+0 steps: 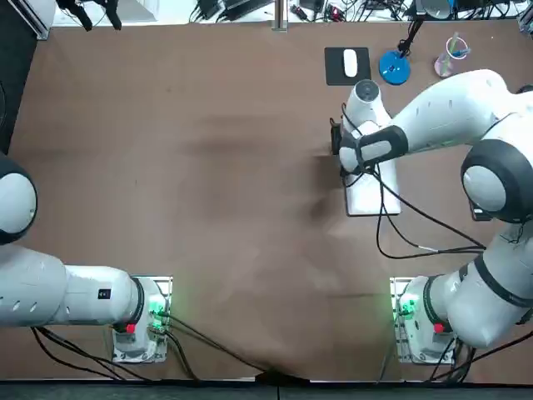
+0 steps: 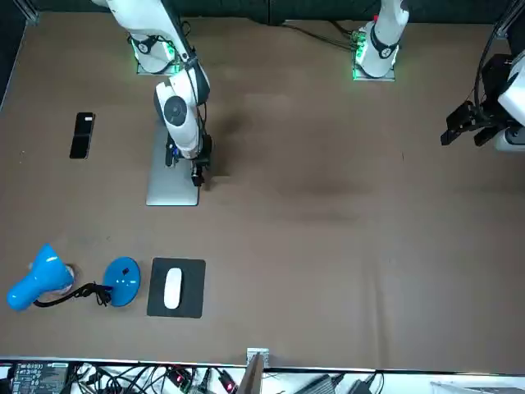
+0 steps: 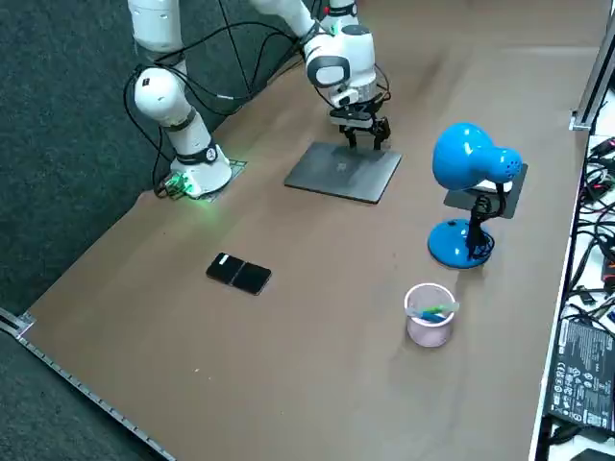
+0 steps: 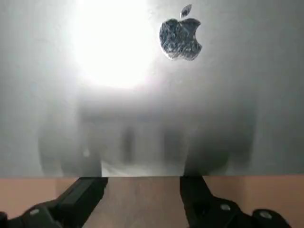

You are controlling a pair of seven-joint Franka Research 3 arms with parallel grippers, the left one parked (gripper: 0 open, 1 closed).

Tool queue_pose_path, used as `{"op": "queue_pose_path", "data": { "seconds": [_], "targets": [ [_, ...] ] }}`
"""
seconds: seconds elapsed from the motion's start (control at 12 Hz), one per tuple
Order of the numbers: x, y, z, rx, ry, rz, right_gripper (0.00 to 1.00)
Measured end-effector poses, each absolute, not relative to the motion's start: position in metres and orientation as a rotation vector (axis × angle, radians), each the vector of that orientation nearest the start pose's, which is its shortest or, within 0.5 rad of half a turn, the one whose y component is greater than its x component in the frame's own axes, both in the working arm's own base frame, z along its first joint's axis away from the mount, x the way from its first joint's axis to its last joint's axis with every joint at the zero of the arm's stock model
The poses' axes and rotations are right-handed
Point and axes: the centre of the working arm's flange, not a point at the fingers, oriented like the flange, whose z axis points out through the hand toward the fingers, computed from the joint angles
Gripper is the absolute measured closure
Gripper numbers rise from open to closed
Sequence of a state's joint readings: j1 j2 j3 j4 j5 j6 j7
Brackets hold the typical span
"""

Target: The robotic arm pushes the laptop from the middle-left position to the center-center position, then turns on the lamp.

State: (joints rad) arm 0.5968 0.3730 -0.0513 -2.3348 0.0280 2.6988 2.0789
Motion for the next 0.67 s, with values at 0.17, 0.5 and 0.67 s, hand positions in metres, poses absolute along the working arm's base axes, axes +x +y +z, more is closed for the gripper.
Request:
{"op": "queue_pose_path", "data": {
  "seconds": [0.17, 0.5, 0.67],
  "targets": [
    [0.443, 0.25, 0.175, -2.267, 2.201, -0.002, 0.0],
    [0.447, 0.219, 0.175, -2.28, 2.206, 0.008, 0.0],
    [0.448, 0.21, 0.174, -2.282, 2.209, 0.012, 0.0]
  ]
}}
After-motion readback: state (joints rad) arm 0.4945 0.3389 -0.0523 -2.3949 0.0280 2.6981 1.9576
